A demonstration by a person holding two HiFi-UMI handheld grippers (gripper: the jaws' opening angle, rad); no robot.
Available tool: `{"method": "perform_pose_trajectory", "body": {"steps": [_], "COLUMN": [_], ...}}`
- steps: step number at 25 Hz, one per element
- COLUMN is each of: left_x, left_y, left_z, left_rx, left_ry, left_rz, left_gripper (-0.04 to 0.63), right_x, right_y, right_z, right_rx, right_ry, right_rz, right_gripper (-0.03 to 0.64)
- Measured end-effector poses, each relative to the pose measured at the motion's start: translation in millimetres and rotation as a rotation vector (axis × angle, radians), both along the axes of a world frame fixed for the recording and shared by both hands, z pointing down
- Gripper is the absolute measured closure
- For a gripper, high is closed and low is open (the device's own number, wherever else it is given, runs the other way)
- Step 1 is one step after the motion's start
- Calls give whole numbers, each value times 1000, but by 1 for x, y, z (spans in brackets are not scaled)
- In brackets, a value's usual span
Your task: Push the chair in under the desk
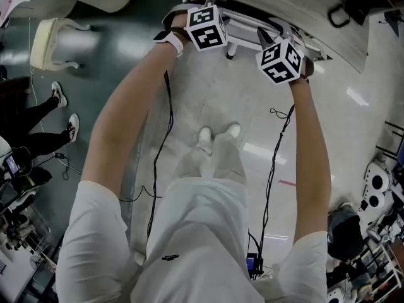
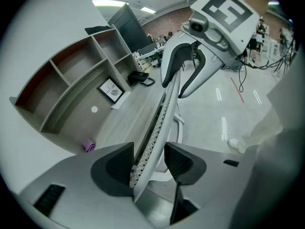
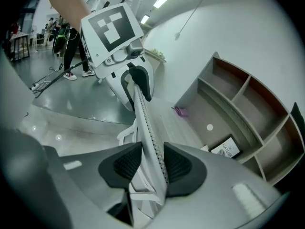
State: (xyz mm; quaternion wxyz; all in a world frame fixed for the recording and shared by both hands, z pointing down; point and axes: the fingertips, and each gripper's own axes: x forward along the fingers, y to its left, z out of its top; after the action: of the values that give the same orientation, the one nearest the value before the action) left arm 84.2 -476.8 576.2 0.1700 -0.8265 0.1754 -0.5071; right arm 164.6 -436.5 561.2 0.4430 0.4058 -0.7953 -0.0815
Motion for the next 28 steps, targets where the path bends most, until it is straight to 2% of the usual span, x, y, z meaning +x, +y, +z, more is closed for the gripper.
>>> {"method": "perform_pose_trajectory", "body": {"steps": [3,6,8,15,16,19,24,28], "left_x": [1,7,10,11,12,11,-4,-14], "left_y": [3,18,31,72,79,102,148,181], "left_z": [-2,-11,-15,-59,-67,-91,-123,-156], "left_rx": [-18,26,41,31,27,28,-2,19], "left_ry": [20,60,92,286,312,378,496,576], "left_rz": [-32,-24,-26,-106,-105,-103,-163,-182], "left_gripper": [390,388,350,358,378,384,402,428], "right_x": [-1,-3,-2,-6,-5,-2,-6,-4], "right_y": [3,9,14,56,63,84,132,166], "right_z": [1,-6,-21,-68,-73,-88,-114,-142], "right_rx": [-2,16,63,111,118,139,174,231], "right_ry": [-3,-9,-20,-181,-190,-204,-290,-307], "right_rz": [-8,-38,-36,30,41,68,109,138], "right_gripper": [460,445,445,445,445,446,490,529]}}
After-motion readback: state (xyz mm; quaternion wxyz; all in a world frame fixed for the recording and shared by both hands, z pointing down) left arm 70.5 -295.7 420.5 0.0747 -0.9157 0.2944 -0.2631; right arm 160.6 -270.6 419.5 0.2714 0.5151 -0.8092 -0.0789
